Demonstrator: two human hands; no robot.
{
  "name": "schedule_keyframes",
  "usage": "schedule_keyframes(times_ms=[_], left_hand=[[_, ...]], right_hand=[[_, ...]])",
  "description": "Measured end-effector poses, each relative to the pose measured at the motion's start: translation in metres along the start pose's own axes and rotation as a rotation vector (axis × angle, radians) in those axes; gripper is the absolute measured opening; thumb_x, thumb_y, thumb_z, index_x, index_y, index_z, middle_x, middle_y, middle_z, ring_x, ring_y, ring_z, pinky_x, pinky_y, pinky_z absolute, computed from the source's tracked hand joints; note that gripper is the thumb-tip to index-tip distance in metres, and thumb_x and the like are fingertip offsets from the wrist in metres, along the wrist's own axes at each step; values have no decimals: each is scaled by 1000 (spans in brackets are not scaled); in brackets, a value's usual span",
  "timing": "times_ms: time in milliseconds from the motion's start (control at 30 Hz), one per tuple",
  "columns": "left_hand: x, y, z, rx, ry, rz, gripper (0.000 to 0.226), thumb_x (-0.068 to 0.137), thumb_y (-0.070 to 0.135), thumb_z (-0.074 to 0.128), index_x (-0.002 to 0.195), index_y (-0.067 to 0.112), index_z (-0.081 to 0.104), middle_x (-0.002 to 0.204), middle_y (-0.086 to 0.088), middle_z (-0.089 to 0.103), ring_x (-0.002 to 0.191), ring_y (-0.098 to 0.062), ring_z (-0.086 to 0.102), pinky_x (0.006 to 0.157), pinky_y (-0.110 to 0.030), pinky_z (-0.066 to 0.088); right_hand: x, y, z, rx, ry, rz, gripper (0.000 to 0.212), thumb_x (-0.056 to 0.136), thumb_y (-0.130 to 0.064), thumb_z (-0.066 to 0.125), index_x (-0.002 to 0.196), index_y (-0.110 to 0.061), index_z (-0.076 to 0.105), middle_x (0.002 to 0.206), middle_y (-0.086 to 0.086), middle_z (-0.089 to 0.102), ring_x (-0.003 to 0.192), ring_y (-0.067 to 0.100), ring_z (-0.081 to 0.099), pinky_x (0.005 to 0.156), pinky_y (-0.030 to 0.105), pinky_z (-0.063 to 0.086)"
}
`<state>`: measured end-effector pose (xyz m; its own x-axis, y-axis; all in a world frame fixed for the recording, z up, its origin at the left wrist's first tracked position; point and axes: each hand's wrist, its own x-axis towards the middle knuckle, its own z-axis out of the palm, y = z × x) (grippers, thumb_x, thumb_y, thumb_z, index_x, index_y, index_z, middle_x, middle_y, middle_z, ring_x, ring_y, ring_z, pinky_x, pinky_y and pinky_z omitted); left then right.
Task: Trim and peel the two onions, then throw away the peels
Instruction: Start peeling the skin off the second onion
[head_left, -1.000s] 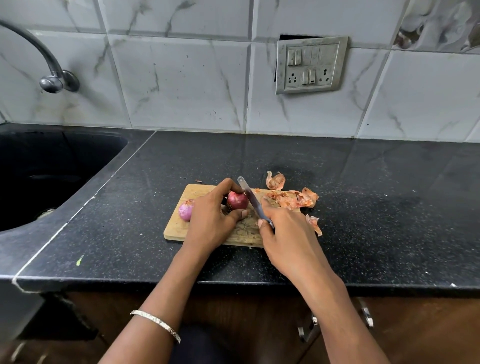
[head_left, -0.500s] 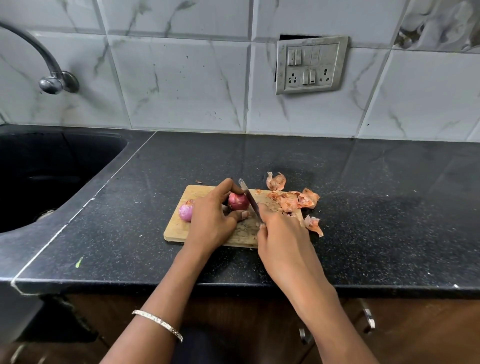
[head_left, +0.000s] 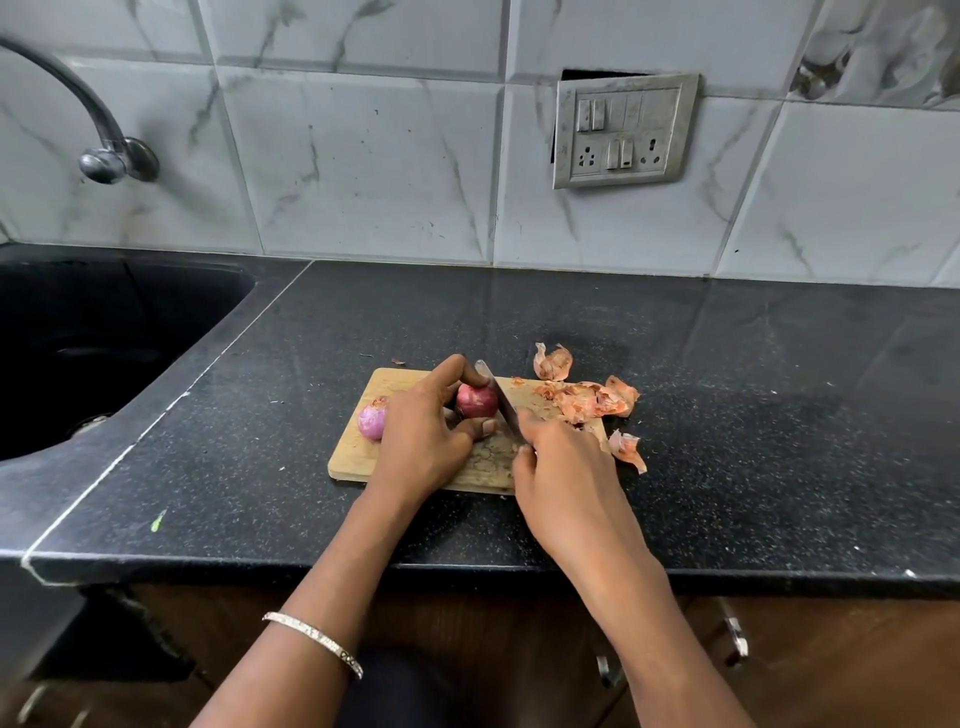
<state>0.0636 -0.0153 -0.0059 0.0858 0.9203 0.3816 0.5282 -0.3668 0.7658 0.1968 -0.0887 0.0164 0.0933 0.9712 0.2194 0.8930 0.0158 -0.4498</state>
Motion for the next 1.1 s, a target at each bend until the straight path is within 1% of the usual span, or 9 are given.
schedule_keyframes(times_ms=[67, 167, 267, 433, 633, 733, 900, 1033, 1100], left_hand=[[0, 0, -1, -11, -13, -2, 33, 75, 9, 86, 94, 21, 62, 83, 13, 68, 58, -5, 56, 57, -5, 40], [-1, -2, 0, -45, -10, -1, 34, 74, 5, 85, 92, 21, 61, 81, 16, 69, 55, 1, 55, 57, -6, 41], [0, -2, 2, -25, 10, -9, 35, 73, 9, 87, 93, 23, 62, 81, 16, 69, 52, 0, 51, 56, -9, 42], [0, -3, 1, -31, -4, -12, 33, 74, 10, 87, 96, 21, 64, 79, 19, 67, 55, 3, 54, 57, -7, 41], [-1, -3, 1, -58, -20, 16, 34, 74, 0, 83, 92, 19, 61, 80, 16, 70, 53, 9, 56, 58, -5, 41], [-2, -3, 1, -64, -10, 18, 34, 75, -1, 83, 93, 18, 62, 79, 18, 69, 54, 10, 56, 58, -4, 40], [1, -7, 2, -17, 7, 14, 35, 74, 10, 86, 94, 25, 62, 83, 13, 71, 64, -5, 61, 59, -7, 41], [-1, -6, 1, -15, -8, 28, 38, 76, 10, 85, 94, 27, 56, 83, 17, 68, 62, 3, 58, 59, -4, 39], [-2, -7, 1, -44, -23, 35, 41, 78, 10, 84, 96, 29, 52, 86, 19, 69, 65, 4, 63, 63, -7, 42]], right_hand=[[8, -4, 0, -1, -16, 16, 30, 103, -18, 44, 129, -24, 58, 108, 6, 67, 102, 30, 63, 70, 39, 49], [18, -13, 3, -9, -20, 23, 18, 102, -16, 42, 111, -19, 57, 97, 7, 64, 95, 32, 62, 65, 38, 43], [15, -11, 3, -21, -11, 16, 20, 102, -16, 42, 114, -21, 57, 99, 6, 64, 96, 32, 63, 66, 39, 47], [-9, -2, 1, -12, 15, 9, 39, 102, -19, 45, 140, -25, 51, 111, 4, 67, 103, 28, 65, 74, 38, 53], [13, -16, 5, -34, -3, 51, 25, 102, -14, 45, 123, -21, 57, 108, 6, 66, 105, 31, 63, 69, 37, 45], [11, -16, 6, -46, 8, 57, 31, 103, -13, 44, 130, -23, 55, 113, 5, 65, 108, 29, 63, 72, 36, 46], [-9, -6, 4, -65, 1, 46, 50, 103, -16, 44, 151, -30, 40, 123, 4, 65, 112, 28, 63, 80, 38, 51], [-3, -3, -1, -38, 55, 40, 42, 103, -19, 46, 144, -27, 48, 114, 4, 68, 109, 27, 62, 76, 35, 47], [4, 0, -4, -13, 102, 22, 31, 103, -21, 47, 133, -22, 57, 104, 1, 68, 99, 24, 62, 70, 33, 47]])
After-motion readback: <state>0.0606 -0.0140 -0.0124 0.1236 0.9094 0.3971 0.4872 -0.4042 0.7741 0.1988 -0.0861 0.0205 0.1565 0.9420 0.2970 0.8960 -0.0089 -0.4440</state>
